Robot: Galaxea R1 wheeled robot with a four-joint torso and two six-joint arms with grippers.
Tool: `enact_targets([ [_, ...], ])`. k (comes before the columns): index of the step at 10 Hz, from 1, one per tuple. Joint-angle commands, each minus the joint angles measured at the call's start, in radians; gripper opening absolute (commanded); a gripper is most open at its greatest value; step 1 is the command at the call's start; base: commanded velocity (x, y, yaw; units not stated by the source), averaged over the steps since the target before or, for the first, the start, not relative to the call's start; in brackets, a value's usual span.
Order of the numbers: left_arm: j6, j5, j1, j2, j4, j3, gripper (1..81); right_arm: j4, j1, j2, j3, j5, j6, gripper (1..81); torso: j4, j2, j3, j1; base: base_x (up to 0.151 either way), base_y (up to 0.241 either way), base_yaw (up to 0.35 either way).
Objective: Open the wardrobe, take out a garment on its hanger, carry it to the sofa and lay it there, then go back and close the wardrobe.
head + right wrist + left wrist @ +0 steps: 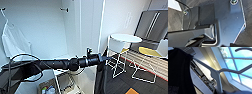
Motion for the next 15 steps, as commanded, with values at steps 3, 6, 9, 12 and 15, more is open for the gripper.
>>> enact_targets([
  [3,0.013,-0.045,-0.174,0.0,0.04,0.029,1.0,0.002,0.03,0.008,0.005,-0.058,-0.005,81.1,0.0,0.0,0.0,0.0,0.0,0.0,-0.128],
  [6,0.013,-0.044,-0.174,0.0,0.045,0.029,1.0,0.004,0.029,0.008,0.008,-0.058,-0.005,81.1,0.0,0.0,0.0,0.0,0.0,0.0,-0.128],
  [9,0.013,-0.044,-0.174,0.003,0.051,0.029,1.0,0.004,0.029,0.008,0.005,-0.058,-0.005,81.1,0.0,0.0,0.0,0.0,0.0,0.0,-0.129],
  [12,0.013,-0.038,-0.174,0.005,0.052,0.03,1.0,0.002,0.029,0.008,0.008,-0.058,-0.005,81.1,0.0,0.0,0.0,0.0,0.0,0.0,-0.129],
  [15,0.013,-0.035,-0.174,0.008,0.055,0.032,1.0,0.002,0.032,0.009,0.008,-0.058,-0.005,81.1,0.0,0.0,0.0,0.0,0.0,0.0,-0.129],
])
